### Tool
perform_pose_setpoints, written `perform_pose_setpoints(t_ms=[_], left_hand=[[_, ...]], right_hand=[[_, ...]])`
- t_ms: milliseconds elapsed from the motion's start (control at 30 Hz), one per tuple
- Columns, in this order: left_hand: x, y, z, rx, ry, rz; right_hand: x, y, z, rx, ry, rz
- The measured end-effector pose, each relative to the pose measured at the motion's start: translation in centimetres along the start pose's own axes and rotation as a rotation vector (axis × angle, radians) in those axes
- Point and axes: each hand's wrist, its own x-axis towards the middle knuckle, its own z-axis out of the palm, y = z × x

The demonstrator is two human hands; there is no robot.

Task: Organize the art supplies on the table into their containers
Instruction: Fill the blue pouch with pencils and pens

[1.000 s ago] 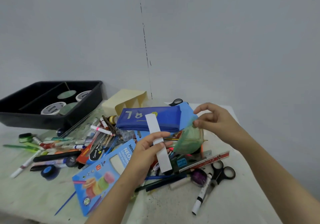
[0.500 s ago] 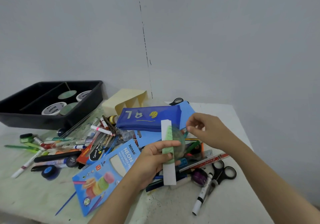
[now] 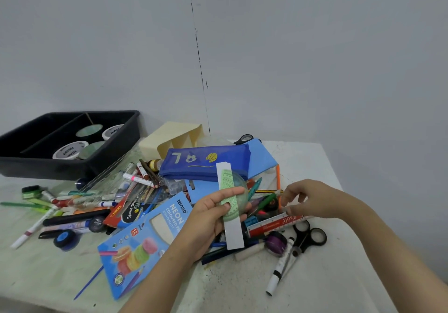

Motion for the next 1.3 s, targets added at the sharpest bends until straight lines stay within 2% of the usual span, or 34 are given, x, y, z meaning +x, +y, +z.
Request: perform_pose_setpoints(t_ms=[133, 267, 333, 433, 533, 633, 733, 833, 900, 1000, 1033, 1167, 1300], left_hand=[[-0.1, 0.1, -0.2, 0.006, 0.025, 0.003], [-0.2, 0.1, -0.3, 0.017, 0.038, 0.013], [-0.2, 0.0, -0.4, 0.017, 0.046, 0.028], [0.0, 0.0, -0.6, 0.001, 0.06, 0.071], [0.1, -0.1, -0.5, -0.035, 0.05, 0.121], [0.3, -0.3, -0.2, -0.063, 0.021, 0.146], [0.4, -0.4, 0.2, -0.087, -0.035, 0.132], [0.6, -0.6, 0.7, -0.049, -0.04, 0.124], [0.7, -0.6, 0.9, 0.033, 0.019, 0.112], [0.7, -0.5, 1.0, 0.109, 0.112, 0.078], [0.6, -0.5, 0.9, 0.11, 0.125, 0.069], [0.6, -0.1, 0.6, 0.103, 0.143, 0.035], [0.8, 0.0, 0.5, 0.066, 0.14, 0.027]], right_hand=[[0.2, 0.5, 0.6, -0.121, -0.012, 0.051], [0.3, 1.0, 0.3, -0.091, -0.003, 0.015], [0.1, 1.1, -0.5, 0.016, -0.017, -0.025], [-0.6, 0.9, -1.8, 0.306, 0.007, -0.118], [-0.9, -0.1, -1.9, 0.612, 0.115, -0.178], [-0.5, -1.9, -0.5, 0.736, 0.232, -0.159], [-0.1, -3.7, 1.4, 0.818, 0.234, -0.135], [0.2, -4.8, 3.3, 0.741, 0.238, -0.128], [0.3, -5.0, 3.9, 0.65, 0.257, -0.154], [0.1, -3.8, 3.2, 0.359, 0.369, -0.178], [-0.1, -3.2, 2.6, 0.234, 0.36, -0.172], [-0.8, -1.0, 1.8, -0.219, 0.152, -0.048], [-0.9, -0.5, 2.3, -0.254, 0.122, -0.011]])
